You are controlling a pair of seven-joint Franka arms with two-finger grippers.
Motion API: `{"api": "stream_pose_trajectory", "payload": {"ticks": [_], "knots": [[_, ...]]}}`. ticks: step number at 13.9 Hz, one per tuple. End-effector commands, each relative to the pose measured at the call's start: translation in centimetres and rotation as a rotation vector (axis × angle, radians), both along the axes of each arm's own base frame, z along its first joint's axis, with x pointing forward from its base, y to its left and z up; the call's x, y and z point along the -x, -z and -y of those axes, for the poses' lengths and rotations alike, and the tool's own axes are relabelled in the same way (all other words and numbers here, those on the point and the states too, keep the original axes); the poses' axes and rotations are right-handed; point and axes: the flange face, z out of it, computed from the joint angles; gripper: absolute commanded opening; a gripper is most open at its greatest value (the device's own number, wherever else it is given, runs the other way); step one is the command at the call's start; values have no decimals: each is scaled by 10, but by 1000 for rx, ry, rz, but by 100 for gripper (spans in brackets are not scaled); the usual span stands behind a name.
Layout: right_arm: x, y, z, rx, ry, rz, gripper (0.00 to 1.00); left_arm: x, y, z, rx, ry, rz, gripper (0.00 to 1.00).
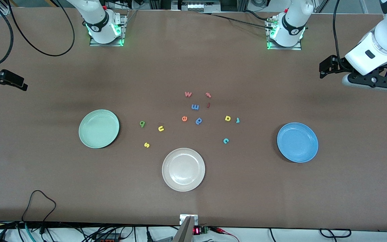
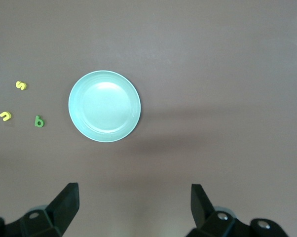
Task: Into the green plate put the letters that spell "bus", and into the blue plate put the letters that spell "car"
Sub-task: 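Reach the right gripper to the green b while the left gripper advances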
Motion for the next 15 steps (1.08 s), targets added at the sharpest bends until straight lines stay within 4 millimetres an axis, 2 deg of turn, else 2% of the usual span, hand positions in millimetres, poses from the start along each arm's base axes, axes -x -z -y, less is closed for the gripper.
{"api": "stream_pose_trajectory", "payload": {"ticks": [1,4,5,8,10,11,12,13,15], "knots": [[10,-4,-1,1,-18,-14,100,-3,-5,3,6,3,-4,100],[8,3,-5,9,-14,-33,100,-3,-6,3,6,3,-3,100],[-1,22,-12,10,-21,-62,100,-3,-5,3,6,3,-4,100],[-32,92,-62,16,-78,-138,100,-3,-5,3,6,3,-4,100],[-54,144,-107,29,-76,-137,100,-3,-6,3,6,3,-3,100],[-60,165,-141,40,-115,-124,100,-3,-6,3,6,1,-3,100],[-62,186,-174,51,-134,-118,100,-3,-5,3,6,1,-4,100],[-64,208,-196,62,-139,-115,100,-3,-5,3,6,1,-4,100],[-61,251,-232,58,-143,-146,100,-3,-6,4,6,3,-3,100]]}}
